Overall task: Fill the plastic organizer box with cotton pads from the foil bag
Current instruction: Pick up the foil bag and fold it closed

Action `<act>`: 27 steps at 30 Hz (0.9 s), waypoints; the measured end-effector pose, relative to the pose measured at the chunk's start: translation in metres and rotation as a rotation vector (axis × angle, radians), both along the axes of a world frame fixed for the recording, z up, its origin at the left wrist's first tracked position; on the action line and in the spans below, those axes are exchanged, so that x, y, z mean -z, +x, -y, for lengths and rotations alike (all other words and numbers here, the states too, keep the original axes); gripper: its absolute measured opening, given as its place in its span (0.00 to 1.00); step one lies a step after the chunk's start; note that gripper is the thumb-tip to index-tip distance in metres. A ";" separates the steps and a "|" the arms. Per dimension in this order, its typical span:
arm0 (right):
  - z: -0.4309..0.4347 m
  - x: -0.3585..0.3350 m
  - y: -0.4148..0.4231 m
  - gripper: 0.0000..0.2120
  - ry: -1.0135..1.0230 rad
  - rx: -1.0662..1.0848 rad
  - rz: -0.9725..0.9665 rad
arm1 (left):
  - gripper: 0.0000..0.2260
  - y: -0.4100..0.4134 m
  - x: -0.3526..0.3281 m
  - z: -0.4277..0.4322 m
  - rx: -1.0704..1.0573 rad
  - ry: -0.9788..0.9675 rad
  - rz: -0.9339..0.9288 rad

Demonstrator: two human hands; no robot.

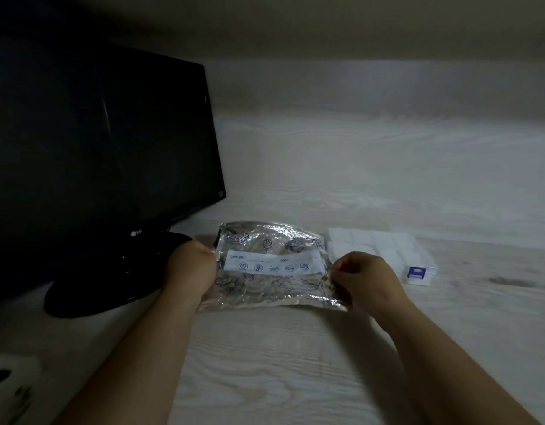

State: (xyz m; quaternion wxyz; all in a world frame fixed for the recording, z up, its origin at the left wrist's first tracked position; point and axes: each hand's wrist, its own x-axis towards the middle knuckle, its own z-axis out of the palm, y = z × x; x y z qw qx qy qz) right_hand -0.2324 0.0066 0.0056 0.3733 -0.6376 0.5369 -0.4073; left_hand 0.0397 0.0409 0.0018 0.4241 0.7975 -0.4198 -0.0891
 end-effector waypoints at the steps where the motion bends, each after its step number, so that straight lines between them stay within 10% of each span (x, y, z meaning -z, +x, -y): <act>1: 0.000 0.001 0.000 0.07 0.001 -0.009 -0.059 | 0.09 0.003 0.001 -0.001 0.002 0.051 0.046; 9: -0.001 0.004 0.000 0.02 -0.030 -0.116 -0.463 | 0.04 -0.002 0.008 -0.015 0.019 0.264 0.348; 14: -0.010 -0.011 -0.006 0.06 -0.006 -0.284 -0.481 | 0.06 -0.024 0.006 -0.018 0.430 -0.100 0.307; 21: -0.014 -0.012 -0.005 0.18 0.022 -0.469 -0.684 | 0.32 -0.031 0.012 -0.021 0.852 0.289 0.382; 27: -0.005 0.003 0.004 0.07 -0.177 -0.359 -0.703 | 0.18 -0.025 0.018 -0.012 0.739 0.244 0.382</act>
